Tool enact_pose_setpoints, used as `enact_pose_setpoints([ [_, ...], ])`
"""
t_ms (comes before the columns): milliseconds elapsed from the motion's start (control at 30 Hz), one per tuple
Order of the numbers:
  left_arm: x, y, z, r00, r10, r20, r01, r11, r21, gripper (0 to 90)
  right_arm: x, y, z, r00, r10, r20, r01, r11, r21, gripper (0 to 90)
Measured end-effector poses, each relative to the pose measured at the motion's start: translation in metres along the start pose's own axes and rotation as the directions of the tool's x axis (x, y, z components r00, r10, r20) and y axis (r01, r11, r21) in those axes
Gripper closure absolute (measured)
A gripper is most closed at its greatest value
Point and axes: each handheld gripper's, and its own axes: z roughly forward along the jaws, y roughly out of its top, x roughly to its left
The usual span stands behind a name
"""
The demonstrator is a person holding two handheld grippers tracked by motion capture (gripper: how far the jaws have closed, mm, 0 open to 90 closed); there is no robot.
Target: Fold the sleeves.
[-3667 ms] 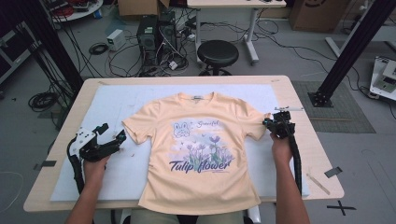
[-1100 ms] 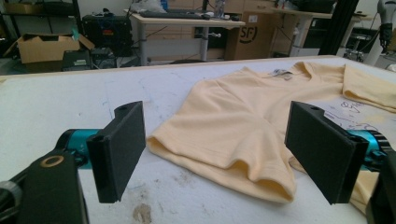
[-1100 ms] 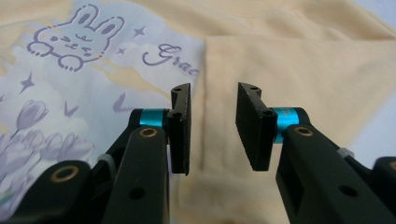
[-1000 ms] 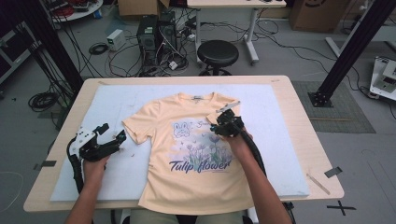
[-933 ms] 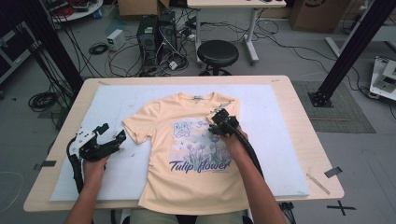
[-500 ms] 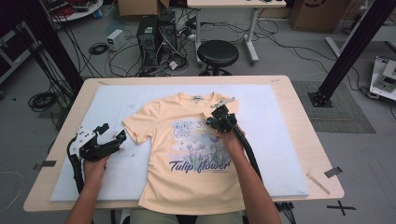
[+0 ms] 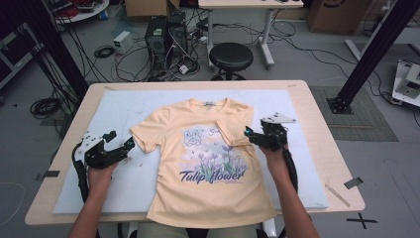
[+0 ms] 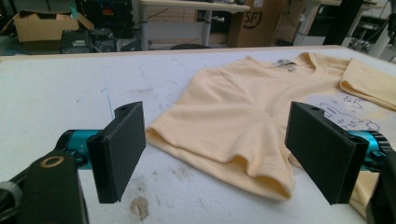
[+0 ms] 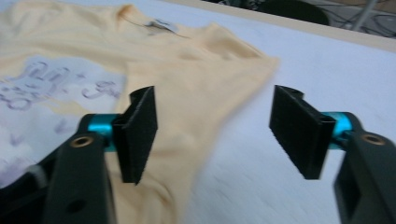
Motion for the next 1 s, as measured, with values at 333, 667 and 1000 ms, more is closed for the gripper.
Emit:
enact_pose_setpoints([
  [333, 0.001, 0.020, 0.032, 0.9973, -0.038, -0.062, 0.049, 0.9802, 0.192, 20.6, -0.030, -0.037, -0.035, 0.9994, 0.018, -0.028, -0.019, 0.999, -0.032, 25.4],
  [667, 0.002, 0.022, 0.079, 0.9767, -0.024, -0.213, 0.101, 0.9285, 0.357, 21.7, -0.032, -0.042, -0.036, 0.9993, 0.023, -0.031, -0.024, 0.999, -0.031, 25.4],
  [1000, -0.002, 0.009, 0.094, 0.9702, 0.036, -0.240, 0.075, 0.8954, 0.439, 25.0, -0.033, -0.042, -0.035, 0.9992, 0.025, -0.031, -0.026, 0.999, -0.025, 25.4],
])
